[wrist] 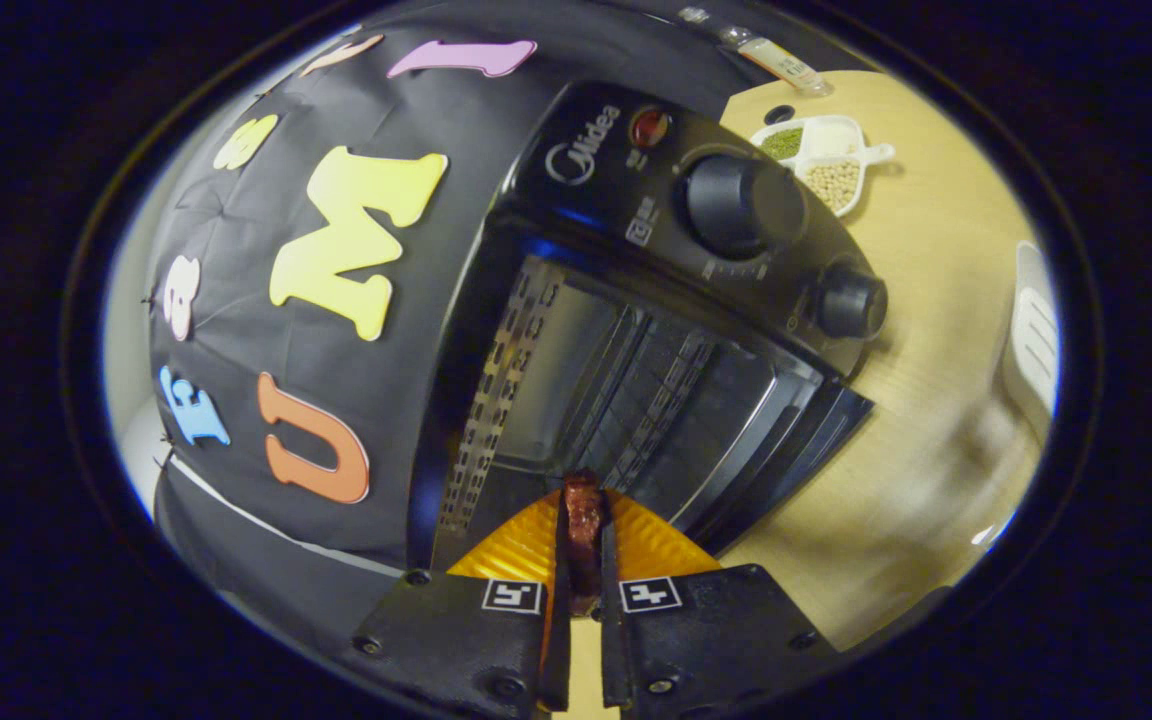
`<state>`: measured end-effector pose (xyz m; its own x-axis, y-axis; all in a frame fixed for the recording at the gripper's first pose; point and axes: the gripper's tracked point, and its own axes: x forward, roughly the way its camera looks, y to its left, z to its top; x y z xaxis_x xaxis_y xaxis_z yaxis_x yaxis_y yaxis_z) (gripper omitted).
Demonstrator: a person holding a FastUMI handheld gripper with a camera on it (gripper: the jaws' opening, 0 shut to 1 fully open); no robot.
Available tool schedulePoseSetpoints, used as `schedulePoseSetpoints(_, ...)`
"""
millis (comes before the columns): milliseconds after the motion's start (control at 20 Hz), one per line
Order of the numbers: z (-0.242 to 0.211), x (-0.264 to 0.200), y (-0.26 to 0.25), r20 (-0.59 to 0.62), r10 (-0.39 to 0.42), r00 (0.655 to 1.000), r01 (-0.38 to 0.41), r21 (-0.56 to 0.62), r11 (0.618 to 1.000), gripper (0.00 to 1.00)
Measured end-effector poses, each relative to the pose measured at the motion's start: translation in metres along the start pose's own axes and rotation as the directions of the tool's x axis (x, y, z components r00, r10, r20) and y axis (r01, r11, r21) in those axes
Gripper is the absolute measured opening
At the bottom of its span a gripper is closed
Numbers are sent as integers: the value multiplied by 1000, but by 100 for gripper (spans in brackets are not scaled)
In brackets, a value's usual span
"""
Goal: Open the toaster oven, put the food inside, and close the toaster oven door.
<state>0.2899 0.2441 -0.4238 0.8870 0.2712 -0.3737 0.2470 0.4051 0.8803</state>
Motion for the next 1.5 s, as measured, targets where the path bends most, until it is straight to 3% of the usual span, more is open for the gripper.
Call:
schedulePoseSetpoints(500, -9, 39, -3, 91, -61, 994, 68, -73, 995, 17)
schedulePoseSetpoints(650, -8, 36, -10, 96, -119, 988, 134, -173, 976, 21)
schedulePoseSetpoints(850, -16, 33, -16, 72, -141, 987, 157, -296, 942, 40)
schedulePoseSetpoints(1200, -18, 21, -12, 65, -162, 985, 174, -416, 892, 90)
schedulePoseSetpoints(1300, -15, 13, -13, 64, -178, 982, 187, -467, 864, 96)
schedulePoseSetpoints(1500, -1, -16, -2, 72, -190, 979, 196, -581, 790, 97)
